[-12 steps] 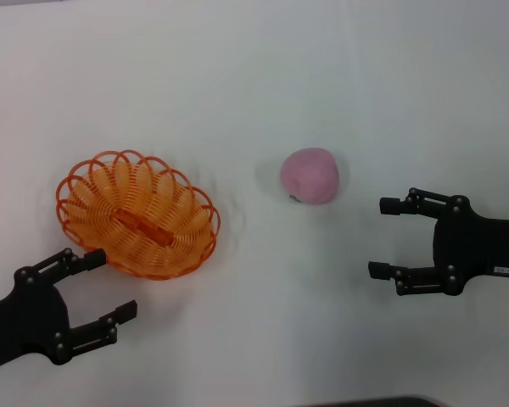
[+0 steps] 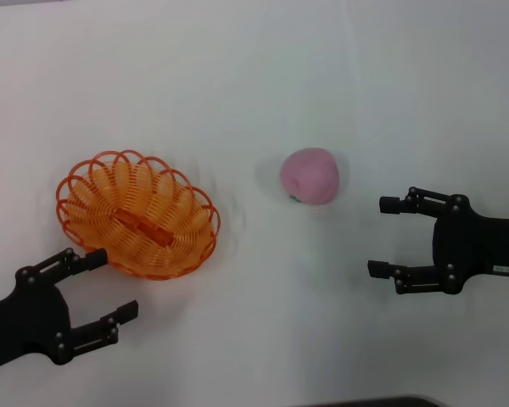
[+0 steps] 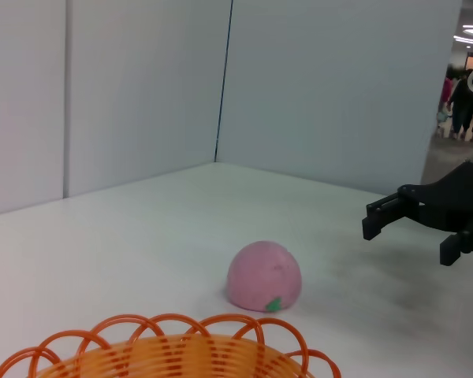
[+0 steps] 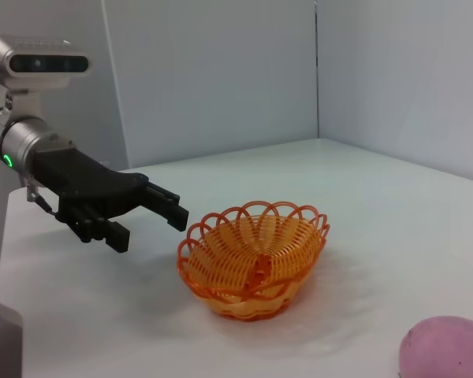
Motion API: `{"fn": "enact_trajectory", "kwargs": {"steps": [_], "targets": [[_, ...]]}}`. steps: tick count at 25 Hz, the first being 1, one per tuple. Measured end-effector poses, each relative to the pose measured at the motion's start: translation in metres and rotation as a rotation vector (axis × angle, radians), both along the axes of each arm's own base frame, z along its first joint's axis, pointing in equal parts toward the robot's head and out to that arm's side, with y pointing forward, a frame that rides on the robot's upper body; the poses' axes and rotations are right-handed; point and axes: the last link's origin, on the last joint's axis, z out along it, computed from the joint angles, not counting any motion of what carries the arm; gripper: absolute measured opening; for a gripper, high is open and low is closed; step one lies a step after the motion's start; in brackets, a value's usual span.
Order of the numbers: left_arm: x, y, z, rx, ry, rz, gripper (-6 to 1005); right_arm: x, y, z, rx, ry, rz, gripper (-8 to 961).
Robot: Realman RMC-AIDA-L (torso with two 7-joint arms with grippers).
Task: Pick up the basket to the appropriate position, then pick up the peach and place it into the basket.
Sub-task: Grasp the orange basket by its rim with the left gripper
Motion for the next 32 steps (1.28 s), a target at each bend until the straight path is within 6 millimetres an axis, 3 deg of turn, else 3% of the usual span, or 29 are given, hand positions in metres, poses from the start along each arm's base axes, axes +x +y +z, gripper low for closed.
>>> {"fn": "enact_trajectory", "kwargs": {"steps": [5,11,17,23,27,32], "targets": [[0.004,0.005,0.008,0.004,-0.097,0.083,806,0.0,0.0,-0.001,0.0,0.002,-0.001,928],[0.006,0.025,0.034,-0.101,-0.277,0.341,806,-0.001,0.001,-0.001,0.002,0.004,0.0,929],[0.002,0.049,0.051,-0.188,-0.343,0.585,799,-0.001,0.001,-0.001,0.003,0.006,0.001,929],[-0.003,0.067,0.073,-0.139,-0.313,0.706,789,-0.002,0.001,-0.001,0.002,0.006,0.003,929],[-0.001,0.087,0.085,-0.096,-0.203,0.751,787,-0.003,0.003,-0.001,-0.001,0.005,0.01,929],[0.011,0.103,0.082,-0.092,-0.059,0.716,784,-0.003,0.003,-0.001,0.001,0.008,0.009,928]]}}
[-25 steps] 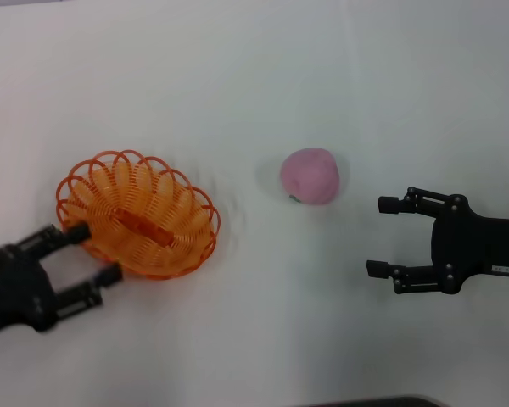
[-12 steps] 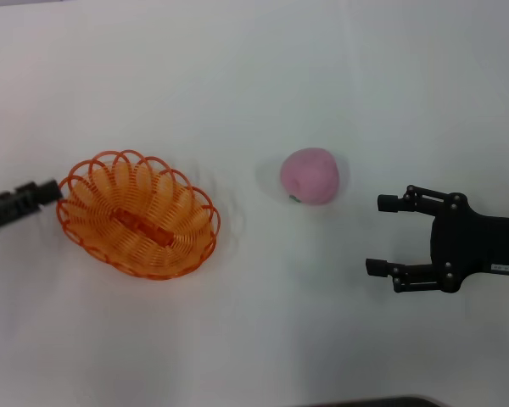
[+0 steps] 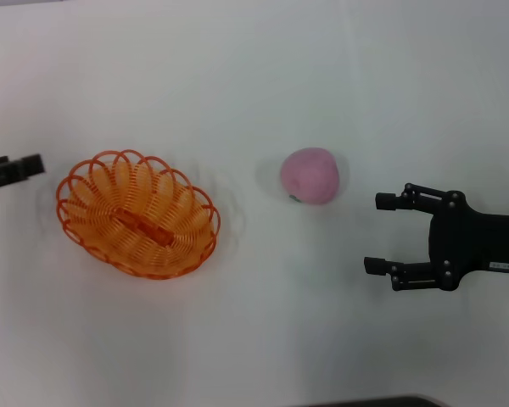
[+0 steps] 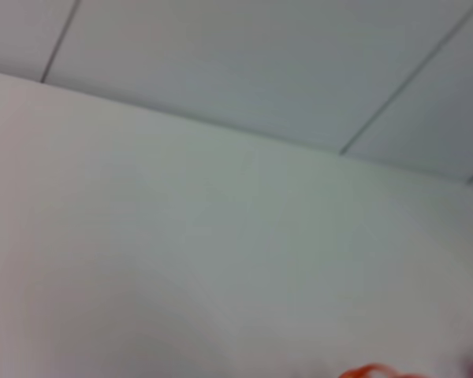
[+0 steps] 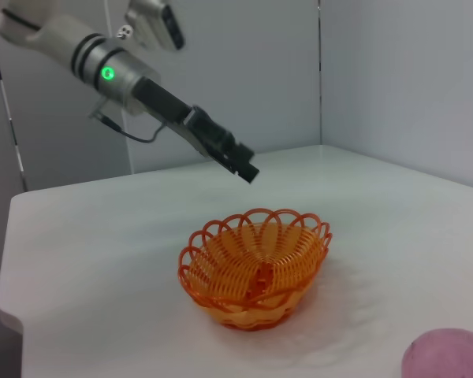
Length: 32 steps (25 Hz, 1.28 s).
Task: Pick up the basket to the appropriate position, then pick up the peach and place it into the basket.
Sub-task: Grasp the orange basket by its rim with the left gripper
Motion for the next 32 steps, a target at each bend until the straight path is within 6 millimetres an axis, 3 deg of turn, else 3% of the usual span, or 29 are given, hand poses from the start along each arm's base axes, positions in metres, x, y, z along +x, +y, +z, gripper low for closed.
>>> {"fn": "enact_trajectory", "kwargs": {"steps": [5,21,32], "targets": [[0.019,0.017,-0.015,-0.091,0.224,-0.064,781,0.0,0.0,0.0,0.0,0.0,0.0,928],[0.06,0.054,-0.042,-0.256,0.535,-0.164,772,0.003,-0.002,0.002,0.002,-0.002,-0.009,928],[0.069,0.063,-0.05,-0.32,0.595,-0.132,766,0.003,-0.003,0.001,0.002,-0.002,-0.015,928]]}}
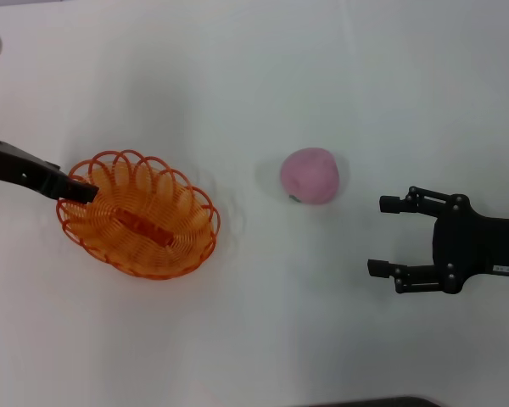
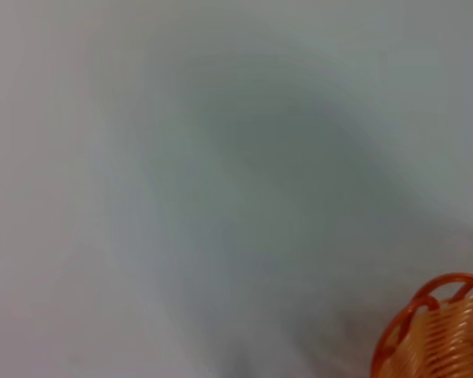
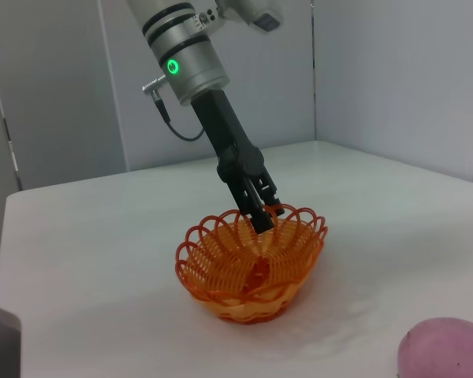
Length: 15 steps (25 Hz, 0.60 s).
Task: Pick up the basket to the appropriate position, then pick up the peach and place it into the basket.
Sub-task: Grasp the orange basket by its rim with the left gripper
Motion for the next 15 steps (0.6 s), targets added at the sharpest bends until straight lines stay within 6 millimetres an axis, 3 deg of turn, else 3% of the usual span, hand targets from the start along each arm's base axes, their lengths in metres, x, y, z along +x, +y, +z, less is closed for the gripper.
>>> {"fn": "enact_trajectory", "kwargs": {"steps": [5,10,15], "targets": [[-0.0011,-0.0011,-0.005,-0.019,-0.002,0.013,763,-0.0007,0.0007,-0.0001,-0.001,0.0,0.003,929],[-0.0011,-0.0008,-0.0064,-0.021,-0.001,0.013,646,-0.0011,0.0013,0.0,-0.001,0.001,0.005,929],[0.0005,-0.0014,-0.0078,-0.035,0.001,0.008,590,-0.001,0.0017,-0.0001,0.0,-0.001,0.004,929]]}}
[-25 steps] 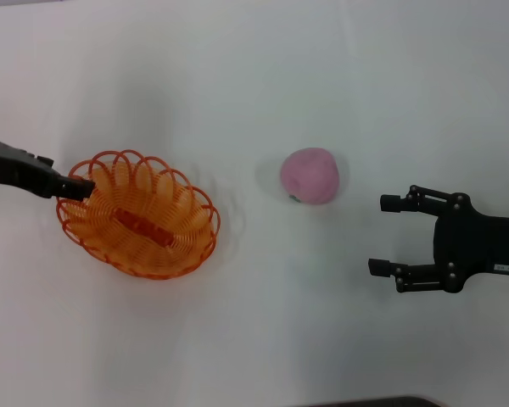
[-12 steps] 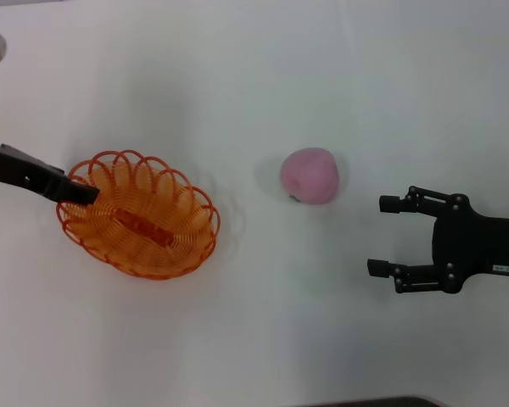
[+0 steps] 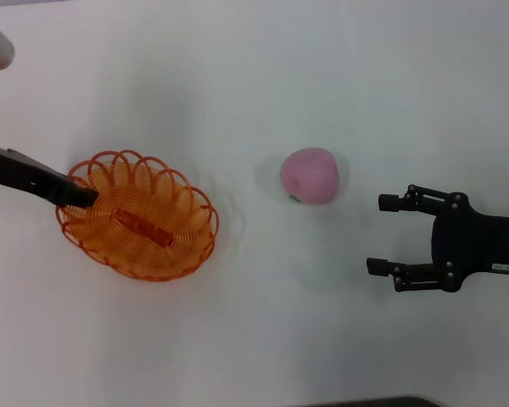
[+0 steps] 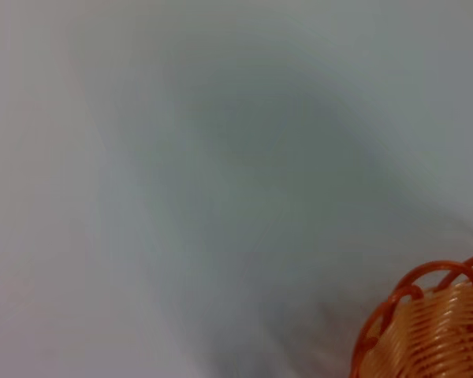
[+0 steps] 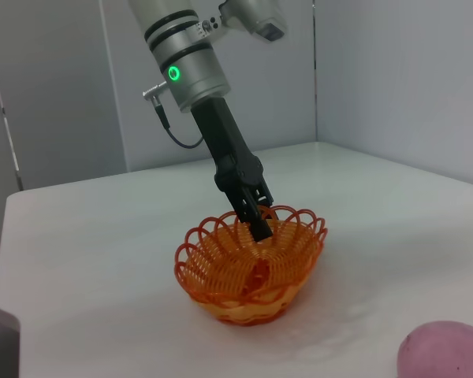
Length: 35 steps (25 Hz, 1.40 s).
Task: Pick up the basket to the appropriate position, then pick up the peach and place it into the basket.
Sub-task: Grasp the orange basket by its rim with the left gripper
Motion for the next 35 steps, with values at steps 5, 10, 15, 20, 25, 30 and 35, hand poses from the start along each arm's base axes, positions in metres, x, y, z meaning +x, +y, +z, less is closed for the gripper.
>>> {"fn": "enact_trajectory", "kwargs": {"steps": [5,10,15,20,25,30,35], "targets": [[0.003,-0.001,-0.004,-0.022,0.007,-0.007,414,0.0,0.001,0.0,0.0,0.0,0.001,929],[0.005,-0.001,-0.005,-0.027,0.006,0.006,304,-0.001,0.001,-0.001,0.0,0.0,0.002,929],[0.006,-0.002,-0.004,-0.027,0.005,0.027,211,-0.001,0.002,0.0,0.002,0.001,0.003,929],[0.008,-0.003,0.0,-0.022,-0.013,0.089,130,-0.002,0.003,0.0,0.005,0.001,0.007,929],[0.008,-0.005,0.009,-0.004,-0.065,0.197,125,-0.002,0.003,0.002,0.002,0.006,-0.003,928],[0.002,-0.011,0.023,0.042,-0.206,0.321,103,-0.001,0.004,0.002,0.006,0.003,-0.012,928],[-0.006,-0.022,0.027,0.047,-0.27,0.396,76,0.0,0.004,0.003,0.014,0.007,-0.018,928]]}}
